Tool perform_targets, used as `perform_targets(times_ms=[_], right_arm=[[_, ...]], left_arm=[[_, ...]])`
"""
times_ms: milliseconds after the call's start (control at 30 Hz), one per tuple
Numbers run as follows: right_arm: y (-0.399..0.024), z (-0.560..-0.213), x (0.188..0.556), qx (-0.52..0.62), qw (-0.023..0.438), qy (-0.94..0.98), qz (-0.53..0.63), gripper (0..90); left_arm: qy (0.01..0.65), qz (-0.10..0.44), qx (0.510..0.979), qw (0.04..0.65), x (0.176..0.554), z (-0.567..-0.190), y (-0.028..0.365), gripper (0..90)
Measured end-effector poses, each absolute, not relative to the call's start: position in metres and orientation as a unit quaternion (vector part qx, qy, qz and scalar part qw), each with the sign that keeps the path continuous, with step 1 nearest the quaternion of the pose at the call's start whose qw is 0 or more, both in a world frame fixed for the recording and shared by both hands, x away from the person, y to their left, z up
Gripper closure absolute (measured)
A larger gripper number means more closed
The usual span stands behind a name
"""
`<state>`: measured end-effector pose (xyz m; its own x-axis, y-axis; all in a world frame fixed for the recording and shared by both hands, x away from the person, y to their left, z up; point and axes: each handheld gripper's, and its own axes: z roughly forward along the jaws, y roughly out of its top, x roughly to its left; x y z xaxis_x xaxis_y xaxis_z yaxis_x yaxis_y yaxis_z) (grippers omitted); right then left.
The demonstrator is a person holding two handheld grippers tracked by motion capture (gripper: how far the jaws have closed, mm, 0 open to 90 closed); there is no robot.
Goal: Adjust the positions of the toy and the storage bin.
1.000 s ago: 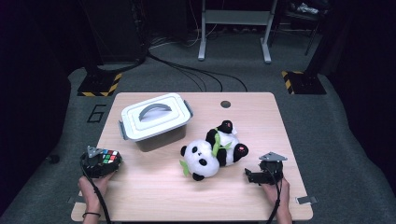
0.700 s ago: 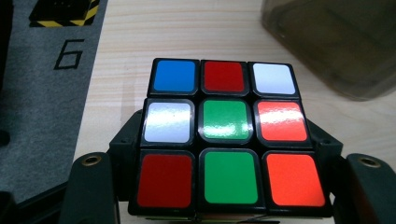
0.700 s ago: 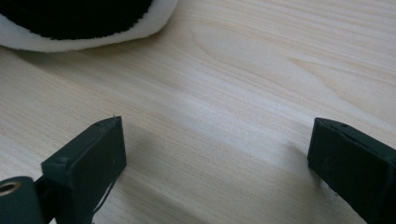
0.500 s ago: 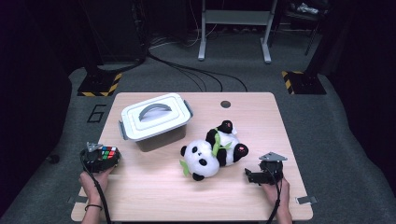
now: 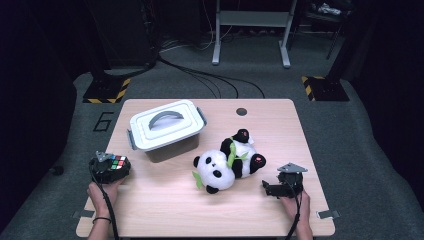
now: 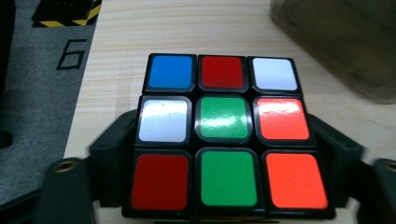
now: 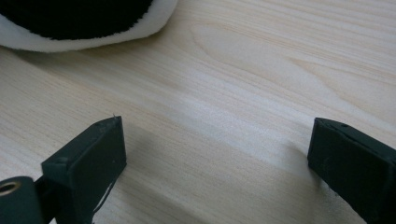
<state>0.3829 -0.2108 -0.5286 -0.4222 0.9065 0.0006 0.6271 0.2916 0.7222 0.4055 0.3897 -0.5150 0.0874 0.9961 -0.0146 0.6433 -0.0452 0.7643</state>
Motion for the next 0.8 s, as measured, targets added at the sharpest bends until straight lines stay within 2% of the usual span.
perform_targets(times_ms=[67,300,800], right_arm=[[-0.211,-0.529,0.383,0.495,0.211,0.775,0.331,3.5],[-0.211,-0.529,0.383,0.494,0.211,0.776,0.331,3.5],[-0.211,-0.529,0.383,0.494,0.21,0.776,0.332,3.6]], left_arm=[[0.614,0.284,0.665,0.317,0.4,-0.509,0.389,15.2],[0.607,0.289,0.664,0.328,0.387,-0.489,0.39,9.7],[0.566,0.265,0.692,0.361,0.36,-0.457,0.357,4.7]])
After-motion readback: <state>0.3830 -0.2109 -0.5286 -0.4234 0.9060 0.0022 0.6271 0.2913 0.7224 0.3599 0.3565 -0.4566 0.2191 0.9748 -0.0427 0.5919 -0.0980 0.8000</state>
